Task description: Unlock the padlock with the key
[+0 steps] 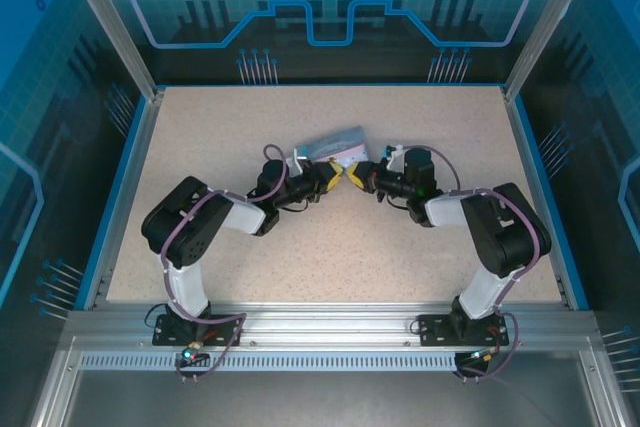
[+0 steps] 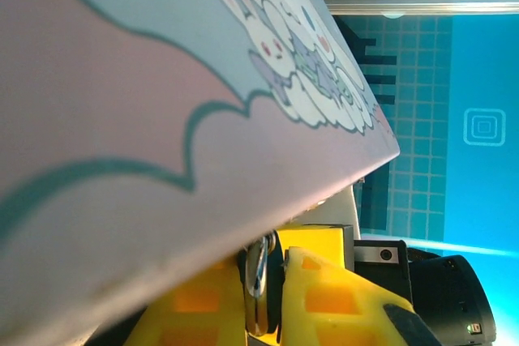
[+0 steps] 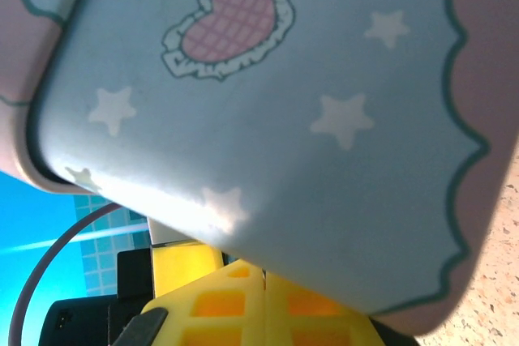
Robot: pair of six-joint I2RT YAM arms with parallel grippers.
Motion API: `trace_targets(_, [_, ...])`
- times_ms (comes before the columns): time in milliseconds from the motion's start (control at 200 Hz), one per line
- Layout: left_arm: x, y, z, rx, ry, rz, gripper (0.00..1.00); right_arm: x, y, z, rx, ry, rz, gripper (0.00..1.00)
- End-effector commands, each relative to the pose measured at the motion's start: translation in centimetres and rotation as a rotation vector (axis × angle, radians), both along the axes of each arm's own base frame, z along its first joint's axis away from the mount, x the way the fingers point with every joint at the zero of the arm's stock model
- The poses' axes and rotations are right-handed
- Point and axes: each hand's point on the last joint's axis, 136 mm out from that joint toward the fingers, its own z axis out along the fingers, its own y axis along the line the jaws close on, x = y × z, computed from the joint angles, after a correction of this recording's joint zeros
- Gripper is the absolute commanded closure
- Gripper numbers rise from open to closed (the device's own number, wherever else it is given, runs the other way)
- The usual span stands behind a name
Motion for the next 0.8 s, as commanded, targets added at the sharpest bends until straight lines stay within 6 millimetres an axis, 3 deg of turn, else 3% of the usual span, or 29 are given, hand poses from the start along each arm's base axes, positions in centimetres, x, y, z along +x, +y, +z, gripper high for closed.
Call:
trace_targets(0, [-2.5,-3.2,3.0,-0.076,-0.100,-0.149,1.00,0.0,1.5,-0.6,-0.028,0.001,0.014,1.00])
trace_targets(345, [-2.4,-3.0,2.2,-0.044,-0.094,-0.131,1.00,0.5,1.6,0.0,-0.043,-0.004,-0.009,1.00])
trace_targets(480, [-2.4,-3.7,2.0,-0.033,-0.091,-0.148,1.00,0.8,3.9,1.7,-0.015,-0.039,0.049,1.00])
trace_targets(580, [-2.5,-3.6,2.2,-0.034,-0.096,-0.145,1.00,1.1,2.3,0.7,-0.057,-0.011,-0.006,1.00])
trace_targets(710, [-2.6,-3.6,1.8,-0.010,-0.089,-0.149,1.00,1.0,3.5,1.1,-0.032,-0.025,0.040,1.00])
trace_targets(795, [-2.6,-3.2,1.7,-0.021,-0.087,-0.140,1.00,0.9,2.4,0.3,-0.057,-0.008,0.006,1.00])
